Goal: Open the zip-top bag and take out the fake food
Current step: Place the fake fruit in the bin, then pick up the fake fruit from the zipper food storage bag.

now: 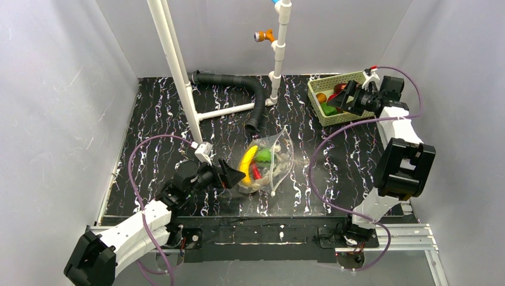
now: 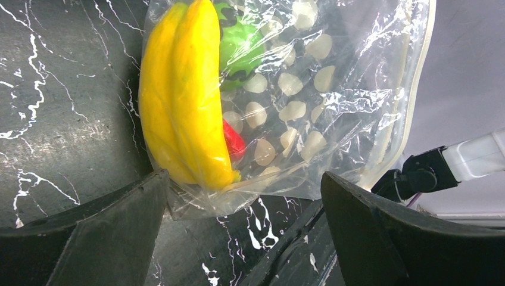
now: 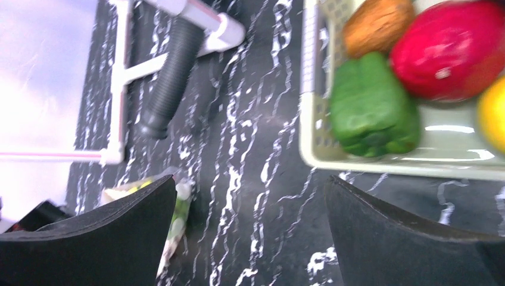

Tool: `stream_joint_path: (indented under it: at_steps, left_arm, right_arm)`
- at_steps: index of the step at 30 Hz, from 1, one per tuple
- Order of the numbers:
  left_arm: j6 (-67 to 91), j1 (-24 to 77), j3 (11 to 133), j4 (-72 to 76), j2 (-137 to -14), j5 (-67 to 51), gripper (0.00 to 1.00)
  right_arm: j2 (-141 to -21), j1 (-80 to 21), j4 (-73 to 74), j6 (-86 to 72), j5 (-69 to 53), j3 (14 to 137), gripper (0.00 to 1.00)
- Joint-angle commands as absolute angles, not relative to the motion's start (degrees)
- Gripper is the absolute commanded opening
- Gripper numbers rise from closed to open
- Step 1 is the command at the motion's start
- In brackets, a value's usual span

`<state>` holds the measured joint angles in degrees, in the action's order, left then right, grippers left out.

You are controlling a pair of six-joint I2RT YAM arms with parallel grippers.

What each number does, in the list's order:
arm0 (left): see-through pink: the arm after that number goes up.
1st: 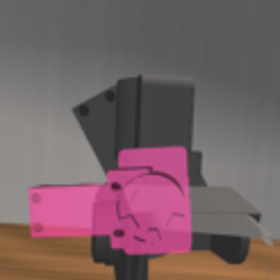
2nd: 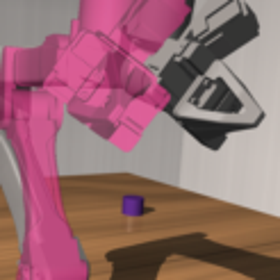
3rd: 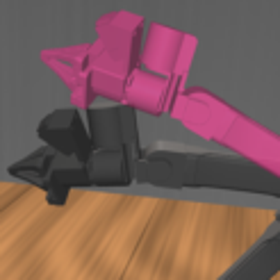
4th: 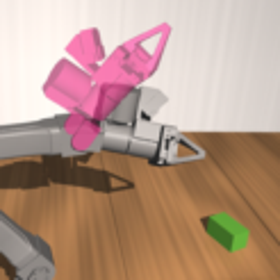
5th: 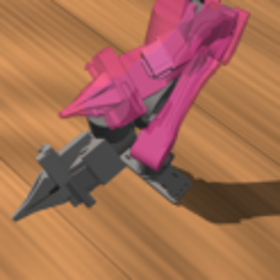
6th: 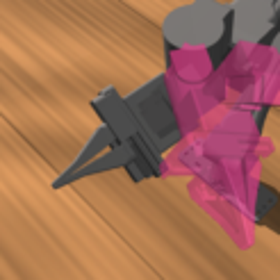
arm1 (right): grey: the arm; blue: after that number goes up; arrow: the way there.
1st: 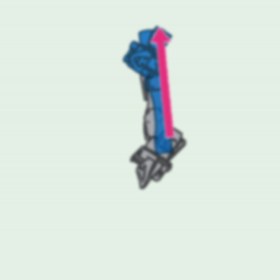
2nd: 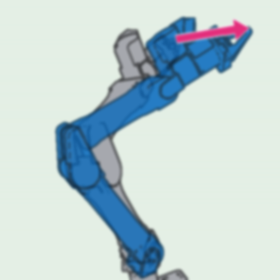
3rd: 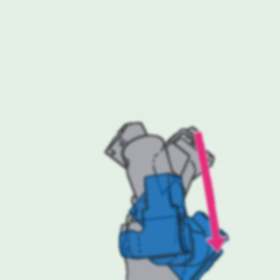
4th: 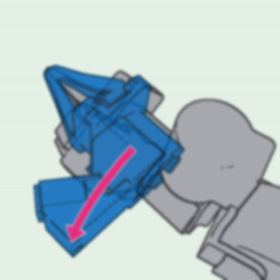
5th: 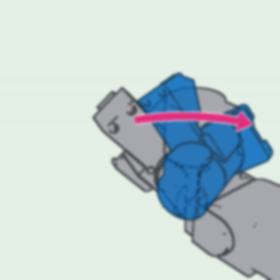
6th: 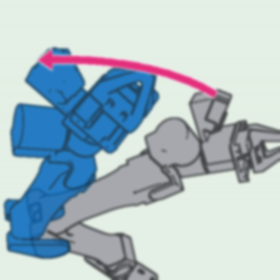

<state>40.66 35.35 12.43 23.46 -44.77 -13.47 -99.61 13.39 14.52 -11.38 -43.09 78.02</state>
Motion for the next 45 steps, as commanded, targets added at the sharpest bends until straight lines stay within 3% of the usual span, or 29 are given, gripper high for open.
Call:
stream_joint_path:
  at_steps: [1, 8, 17, 20, 24, 29, 35, 45]
  left_arm:
    - [40.61, 35.15, 14.76, 24.71, -45.55, -15.38, 0.98]
    - [41.14, 35.16, 15.13, 25.03, -46.28, -15.82, 0.98]
    - [40.89, 35.15, 16.35, 24.12, -46.25, -15.73, 0.98]
    - [41.06, 35.16, 16.35, 24.94, -47.18, -15.93, 0.98]
    - [41.46, 35.15, 16.6, 25.47, -48.16, -16.17, 0.98]
    - [41.47, 35.11, 16.52, 25.43, -48.35, -15.82, 0.98]
    - [42.06, 35.16, 16.55, 26.6, -49.65, -16.42, 0.98]
    - [42.53, 35.16, 16.02, 27.99, -50.32, -16.6, 0.98]
  right_arm:
    - [-92.68, 11.25, 9.0, -12.39, -52.67, 73.05, 0.98]
    - [-83.94, 6.07, 5.88, -10.95, -59.01, 66.57, 1.0]
    - [-73.67, -4.91, 17.14, 7.51, -54.37, 67.74, 0.99]
    - [-74.18, -6.06, 21.75, 11.37, -59.19, 70.24, 1.0]
    - [-76.93, -9.89, 42.11, 27.48, -62.6, 78.65, 1.0]
    - [-70.47, -16.48, 38.83, 33.21, -57.85, 71.84, 1.0]
    - [-70.4, -20.37, 42.78, 41.87, -57.52, 69.08, 0.78]
    - [-73.23, -25.68, 33.27, 37.55, -48.05, 64.46, 0.48]
